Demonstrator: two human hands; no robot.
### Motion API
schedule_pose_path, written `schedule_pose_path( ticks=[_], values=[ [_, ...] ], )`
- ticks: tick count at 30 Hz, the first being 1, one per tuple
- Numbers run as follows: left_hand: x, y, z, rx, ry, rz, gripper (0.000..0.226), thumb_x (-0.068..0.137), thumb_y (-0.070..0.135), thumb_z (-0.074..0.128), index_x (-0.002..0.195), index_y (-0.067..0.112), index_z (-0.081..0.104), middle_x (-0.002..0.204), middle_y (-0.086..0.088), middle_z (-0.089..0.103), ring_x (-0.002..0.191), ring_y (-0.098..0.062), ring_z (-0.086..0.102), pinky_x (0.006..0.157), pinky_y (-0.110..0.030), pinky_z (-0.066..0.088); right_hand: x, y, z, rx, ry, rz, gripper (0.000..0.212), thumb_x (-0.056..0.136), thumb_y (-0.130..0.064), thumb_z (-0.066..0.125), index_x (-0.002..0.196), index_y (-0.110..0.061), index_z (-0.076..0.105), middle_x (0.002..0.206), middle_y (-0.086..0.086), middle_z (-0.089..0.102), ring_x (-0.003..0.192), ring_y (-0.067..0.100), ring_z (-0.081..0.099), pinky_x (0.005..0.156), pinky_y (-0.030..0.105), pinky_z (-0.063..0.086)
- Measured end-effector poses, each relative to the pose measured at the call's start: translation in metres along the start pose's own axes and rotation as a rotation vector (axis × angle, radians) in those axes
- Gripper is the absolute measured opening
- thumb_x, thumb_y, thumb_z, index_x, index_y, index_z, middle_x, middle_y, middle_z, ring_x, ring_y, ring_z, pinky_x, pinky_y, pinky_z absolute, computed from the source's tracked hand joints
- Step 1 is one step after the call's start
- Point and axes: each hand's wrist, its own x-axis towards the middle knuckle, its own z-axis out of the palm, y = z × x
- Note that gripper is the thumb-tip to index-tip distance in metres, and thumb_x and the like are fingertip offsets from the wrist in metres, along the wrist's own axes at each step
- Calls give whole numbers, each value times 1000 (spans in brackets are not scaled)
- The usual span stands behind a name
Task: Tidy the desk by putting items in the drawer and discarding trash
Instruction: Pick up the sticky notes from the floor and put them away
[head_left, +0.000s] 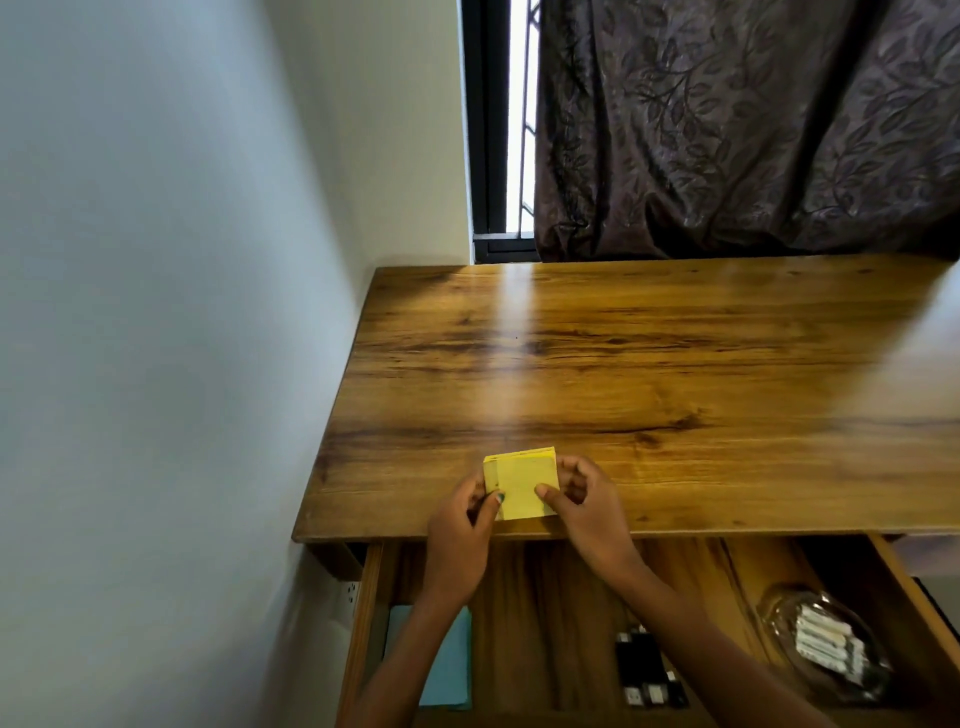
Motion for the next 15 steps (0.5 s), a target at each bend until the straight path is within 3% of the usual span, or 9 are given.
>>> schedule_pose_path(
  ticks=[5, 8, 10, 12, 15],
  values=[
    [-27, 3, -30, -76, 30, -96, 21, 90, 13, 60, 110, 17, 62, 90, 13, 67, 79, 8, 65, 63, -9, 49, -18, -12, 6, 116, -156, -38, 30, 83, -5, 66, 111, -13, 58, 93, -5, 70, 81, 0, 67, 65, 14, 52],
    [-52, -10, -46, -3, 111, -118, 12, 93, 25, 55, 102, 31, 59, 86, 9, 68, 74, -3, 66, 61, -13, 50, -27, -17, 15, 84, -283, -75, 27, 82, -3, 67, 103, -20, 60, 82, -3, 70, 74, 4, 67, 64, 15, 51],
    [-68, -23, -56, 145, 213, -97, 16, 95, 41, 48, 104, 34, 58, 91, 11, 66, 81, -4, 63, 67, -17, 50, -30, -16, 23, -25, -362, -102, 30, 81, -5, 68, 97, -29, 60, 72, 7, 65, 66, 15, 62, 64, 23, 47],
    [-83, -37, -63, 322, 315, -45, 33, 93, 47, 38, 107, 29, 60, 97, 15, 63, 89, -4, 57, 77, -26, 47, -34, -7, 33, -130, -479, -91, 28, 80, -7, 69, 98, -27, 63, 70, 1, 61, 64, 7, 57, 64, 21, 44],
    [-97, -47, -65, 457, 398, -36, 37, 90, 40, 34, 109, 23, 61, 105, 12, 60, 98, -9, 54, 87, -36, 41, -43, 8, 52, -333, -594, -67, 29, 83, -14, 67, 111, -21, 64, 79, -12, 60, 69, -3, 55, 65, 13, 44]
  ],
)
